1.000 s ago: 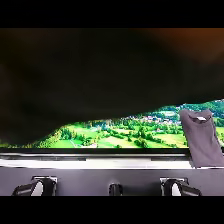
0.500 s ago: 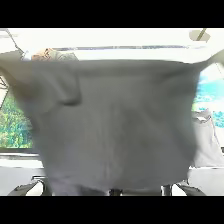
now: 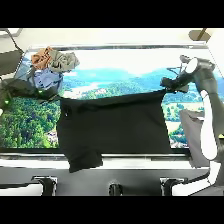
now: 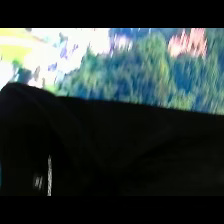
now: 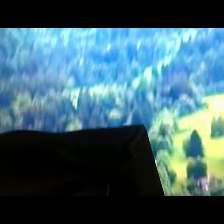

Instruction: Fold the shirts.

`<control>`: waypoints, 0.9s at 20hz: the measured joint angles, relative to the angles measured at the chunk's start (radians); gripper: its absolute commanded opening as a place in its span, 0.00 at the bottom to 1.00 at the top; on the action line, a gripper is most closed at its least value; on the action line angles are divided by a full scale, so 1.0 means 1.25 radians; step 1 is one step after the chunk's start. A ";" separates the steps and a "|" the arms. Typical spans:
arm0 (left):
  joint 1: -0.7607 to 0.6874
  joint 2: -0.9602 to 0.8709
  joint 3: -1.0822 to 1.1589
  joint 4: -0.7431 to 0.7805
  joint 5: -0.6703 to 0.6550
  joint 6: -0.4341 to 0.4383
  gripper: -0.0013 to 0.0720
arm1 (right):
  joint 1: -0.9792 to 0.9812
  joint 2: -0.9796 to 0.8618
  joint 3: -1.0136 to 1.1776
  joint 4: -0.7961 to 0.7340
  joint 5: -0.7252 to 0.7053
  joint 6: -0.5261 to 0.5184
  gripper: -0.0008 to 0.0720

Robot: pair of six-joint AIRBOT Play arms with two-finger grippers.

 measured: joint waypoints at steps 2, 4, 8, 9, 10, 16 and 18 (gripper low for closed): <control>-0.022 -0.026 -0.005 -0.026 -0.116 0.000 0.06 | -0.005 -0.016 0.000 -0.016 -0.095 0.046 0.08; -0.038 -0.042 -0.009 -0.038 -0.213 0.000 0.06 | -0.019 -0.025 0.000 -0.023 -0.169 0.074 0.08; -0.055 -0.056 -0.011 -0.052 -0.335 -0.006 0.06 | -0.050 -0.034 0.000 -0.008 -0.208 0.098 0.08; -0.059 -0.059 -0.011 -0.053 -0.348 -0.007 0.06 | -0.053 -0.038 0.000 -0.003 -0.193 0.094 0.08; -0.064 -0.062 -0.012 -0.053 -0.349 -0.007 0.06 | -0.056 -0.041 -0.001 0.000 -0.174 0.085 0.08; -0.059 -0.024 -0.012 -0.022 -0.150 0.023 0.06 | -0.067 -0.017 0.000 0.001 0.001 -0.012 0.08; -0.051 -0.017 -0.021 0.014 -0.027 0.031 0.06 | -0.067 -0.015 -0.007 0.000 0.103 -0.041 0.08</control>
